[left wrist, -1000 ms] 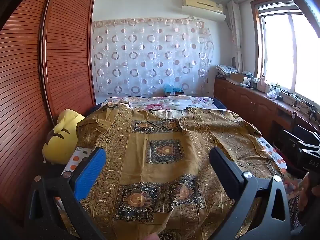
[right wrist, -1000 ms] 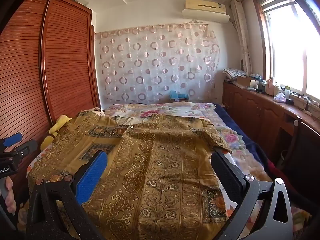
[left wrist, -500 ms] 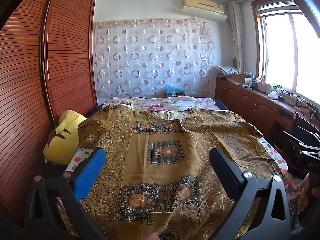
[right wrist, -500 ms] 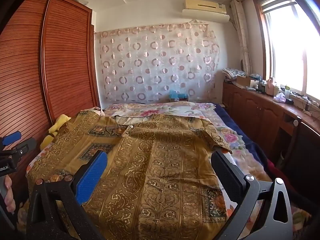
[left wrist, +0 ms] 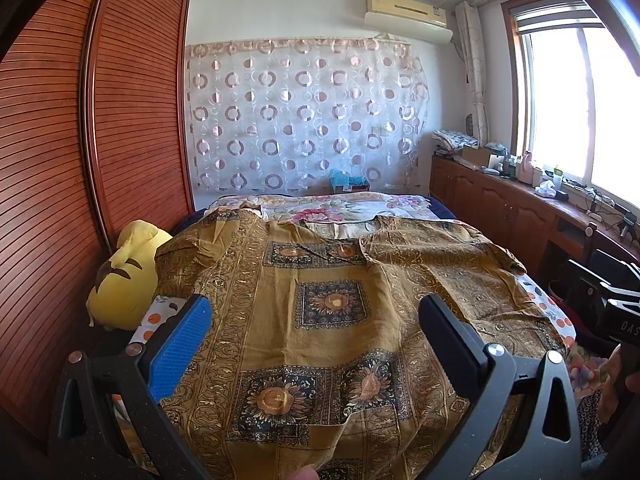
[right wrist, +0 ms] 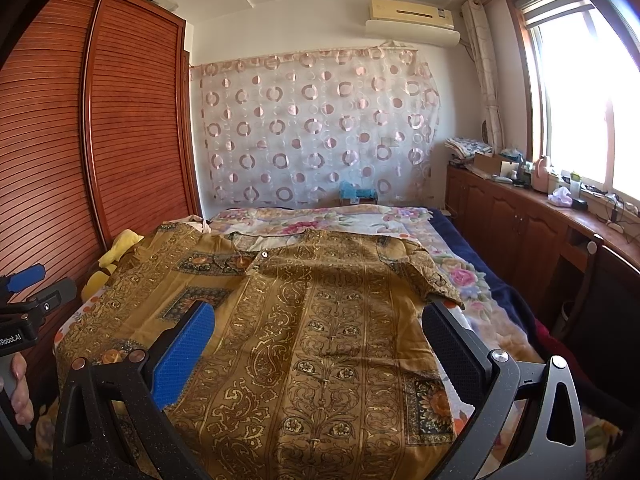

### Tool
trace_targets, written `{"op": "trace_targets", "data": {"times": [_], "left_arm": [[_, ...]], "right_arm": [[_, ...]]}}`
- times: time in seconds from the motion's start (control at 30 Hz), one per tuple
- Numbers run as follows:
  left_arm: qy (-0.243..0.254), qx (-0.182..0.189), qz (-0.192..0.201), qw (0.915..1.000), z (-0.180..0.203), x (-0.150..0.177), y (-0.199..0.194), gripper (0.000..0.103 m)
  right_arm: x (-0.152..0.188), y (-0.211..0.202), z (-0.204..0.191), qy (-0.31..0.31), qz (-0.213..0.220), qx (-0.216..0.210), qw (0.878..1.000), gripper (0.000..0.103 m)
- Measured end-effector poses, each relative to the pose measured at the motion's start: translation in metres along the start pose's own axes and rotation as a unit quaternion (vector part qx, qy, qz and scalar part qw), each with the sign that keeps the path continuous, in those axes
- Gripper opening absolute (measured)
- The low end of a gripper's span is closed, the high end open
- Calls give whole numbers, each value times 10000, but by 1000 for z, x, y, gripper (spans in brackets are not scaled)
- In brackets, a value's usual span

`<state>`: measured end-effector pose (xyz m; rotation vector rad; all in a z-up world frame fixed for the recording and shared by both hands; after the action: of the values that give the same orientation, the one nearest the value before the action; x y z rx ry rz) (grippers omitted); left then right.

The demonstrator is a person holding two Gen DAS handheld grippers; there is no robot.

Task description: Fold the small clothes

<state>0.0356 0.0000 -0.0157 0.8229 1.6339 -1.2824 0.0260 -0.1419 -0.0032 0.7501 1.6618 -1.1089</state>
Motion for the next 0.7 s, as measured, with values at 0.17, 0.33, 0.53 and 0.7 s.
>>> {"op": "trace_targets", "data": {"times": [0.17,0.33,0.53,0.7], "left_arm": [[-2,2,15,10000,0,0,0,103],[1,2,17,10000,0,0,0,103],[0,4,14,10000,0,0,0,103],[1,-2,23,10000,0,0,0,103]], "right_arm": [[0,1,0,1,7,-5,10000,103],[0,1,0,-4,12,-6,10000,103],[-1,1,1,-12,20,-2,10000,103],[0,1,-1,-13,24,-4,10000,103]]}}
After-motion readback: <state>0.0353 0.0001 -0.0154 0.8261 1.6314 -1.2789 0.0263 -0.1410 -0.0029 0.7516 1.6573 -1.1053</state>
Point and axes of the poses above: each gripper's, at about its wrist camera, not at the fingertips, and y roughly the way its jaws point, z to its right, x to its underside, the point moved 4 cm from there along y, roughly the way its jaws point, and after that the axes turned 14 degrees about -x, right-handed, at the moved point
